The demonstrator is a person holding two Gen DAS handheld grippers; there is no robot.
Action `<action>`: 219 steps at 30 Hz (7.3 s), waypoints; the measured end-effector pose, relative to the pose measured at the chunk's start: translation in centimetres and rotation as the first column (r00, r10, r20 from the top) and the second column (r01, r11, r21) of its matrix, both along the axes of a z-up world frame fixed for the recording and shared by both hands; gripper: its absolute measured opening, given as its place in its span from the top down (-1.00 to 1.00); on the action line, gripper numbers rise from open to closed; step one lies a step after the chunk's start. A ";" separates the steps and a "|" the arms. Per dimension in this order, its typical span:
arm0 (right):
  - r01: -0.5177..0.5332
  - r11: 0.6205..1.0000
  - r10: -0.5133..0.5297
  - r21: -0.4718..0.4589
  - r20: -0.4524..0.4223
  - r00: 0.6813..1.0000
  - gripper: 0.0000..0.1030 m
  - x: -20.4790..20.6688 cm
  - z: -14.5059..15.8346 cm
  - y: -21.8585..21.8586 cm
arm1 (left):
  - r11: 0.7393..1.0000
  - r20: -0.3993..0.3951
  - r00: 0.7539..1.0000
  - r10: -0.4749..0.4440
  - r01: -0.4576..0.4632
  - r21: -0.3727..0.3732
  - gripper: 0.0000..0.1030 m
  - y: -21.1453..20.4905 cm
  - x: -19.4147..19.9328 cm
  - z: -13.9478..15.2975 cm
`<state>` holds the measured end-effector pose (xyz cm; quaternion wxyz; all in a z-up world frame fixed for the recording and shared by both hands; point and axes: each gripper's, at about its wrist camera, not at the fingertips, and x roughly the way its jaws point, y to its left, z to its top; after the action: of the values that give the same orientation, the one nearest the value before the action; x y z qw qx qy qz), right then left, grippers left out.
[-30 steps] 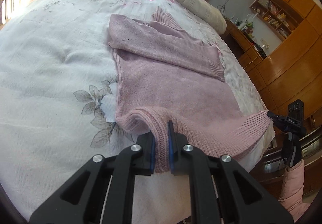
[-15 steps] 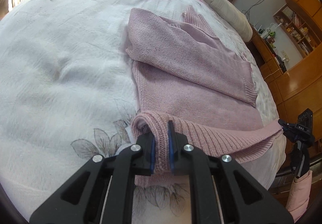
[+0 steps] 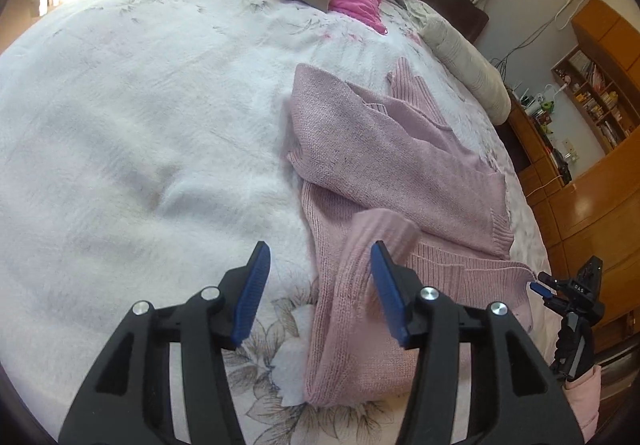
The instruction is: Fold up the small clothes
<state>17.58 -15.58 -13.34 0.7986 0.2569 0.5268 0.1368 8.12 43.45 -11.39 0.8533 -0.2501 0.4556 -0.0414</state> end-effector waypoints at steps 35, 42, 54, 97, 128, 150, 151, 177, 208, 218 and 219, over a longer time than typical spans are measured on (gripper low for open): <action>-0.278 0.908 0.327 -0.315 0.115 0.938 0.80 0.3 2.2 6.0 | 0.949 -0.040 0.971 -0.234 0.237 0.205 0.80 -8.6 5.3 -3.0; -0.254 0.936 0.313 -0.242 0.245 0.918 0.81 0.1 6.8 5.9 | 0.973 0.141 0.969 -0.203 0.184 0.138 0.80 -7.2 4.0 2.3; -0.097 0.982 0.140 -0.163 0.275 0.951 0.82 11.0 9.9 4.6 | 0.982 0.258 0.962 -0.087 0.039 0.186 0.81 -6.0 13.7 6.7; -0.119 0.965 0.111 -0.232 -0.049 0.993 0.22 4.0 -2.6 4.3 | 0.892 -0.067 0.996 0.055 -0.019 0.451 -0.06 -6.7 7.8 -4.7; -0.156 0.984 0.149 -0.082 -0.079 0.986 0.17 2.6 -0.4 3.4 | 0.931 -0.025 0.999 -0.026 0.034 0.364 -0.22 -15.2 8.1 0.2; -0.329 0.943 0.315 -0.056 -0.181 0.932 0.48 14.4 4.5 4.6 | 0.932 -0.288 0.955 0.076 0.035 0.361 -0.37 -11.9 17.2 3.4; -0.335 0.941 0.322 -0.054 -0.166 0.932 0.47 15.9 5.3 5.5 | 0.938 -0.275 0.959 0.070 0.031 0.346 -0.37 -11.7 18.5 4.0; -0.451 0.891 0.440 -0.057 -0.144 0.886 0.65 40.1 -3.3 26.4 | 0.994 -0.184 0.978 -0.099 0.107 0.033 -0.20 -12.4 43.2 -5.4; -0.665 0.711 0.686 -0.229 0.015 0.727 0.70 13.4 0.6 21.0 | 0.933 -0.077 0.933 -0.352 0.357 0.055 0.77 -14.7 15.8 -2.3; -0.468 0.882 0.470 0.047 -0.059 0.881 0.31 13.1 -0.1 16.6 | 0.969 -0.158 0.959 -0.235 0.219 -0.117 0.32 -12.3 14.5 -1.9; -0.441 0.895 0.445 0.072 -0.063 0.893 0.09 13.4 0.0 16.8 | 0.968 -0.177 0.955 -0.237 0.218 -0.120 0.26 -12.9 15.3 -2.1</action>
<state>31.03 1.26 -13.31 0.7178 0.1573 0.5982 0.3196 23.47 30.55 -13.46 0.7819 -0.2408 0.5581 -0.1381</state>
